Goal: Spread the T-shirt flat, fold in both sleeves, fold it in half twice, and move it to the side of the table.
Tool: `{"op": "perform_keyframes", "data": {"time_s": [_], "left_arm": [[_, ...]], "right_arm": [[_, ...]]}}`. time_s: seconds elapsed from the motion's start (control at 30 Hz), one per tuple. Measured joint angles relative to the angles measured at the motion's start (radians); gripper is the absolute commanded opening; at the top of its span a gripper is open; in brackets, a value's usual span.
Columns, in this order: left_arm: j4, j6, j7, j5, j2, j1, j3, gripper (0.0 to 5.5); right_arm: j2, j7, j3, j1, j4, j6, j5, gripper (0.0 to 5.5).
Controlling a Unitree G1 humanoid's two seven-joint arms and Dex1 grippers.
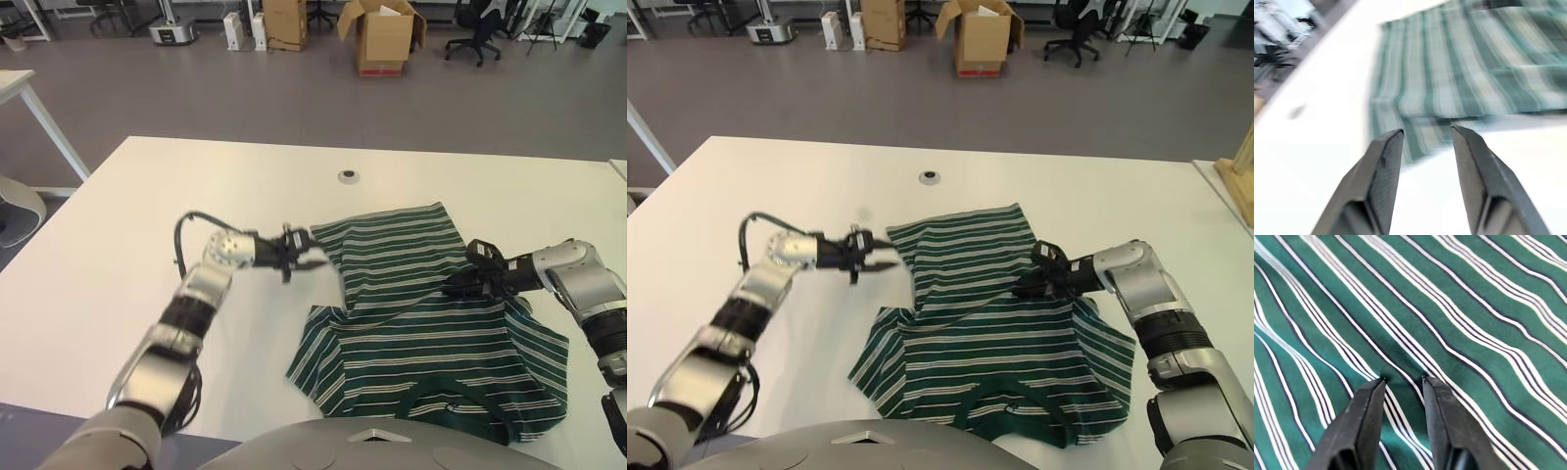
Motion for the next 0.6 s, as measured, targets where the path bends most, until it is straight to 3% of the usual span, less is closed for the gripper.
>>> {"op": "perform_keyframes", "data": {"time_s": [0.17,0.37,0.6], "left_arm": [[0.512,-0.111,0.336,0.191,-0.122,-0.238,-0.068,1.80],[0.633,-0.164,0.449,0.273,-0.172,-0.262,-0.104,1.80],[0.668,-0.229,0.750,0.691,-0.083,-0.377,-0.437,1.80]], "right_arm": [[0.053,-0.001,-0.011,-0.002,0.001,0.016,0.028,1.40],[0.074,-0.004,-0.007,-0.007,0.003,0.024,0.028,1.40],[0.089,-0.024,-0.025,-0.016,0.040,0.006,0.028,1.40]]}}
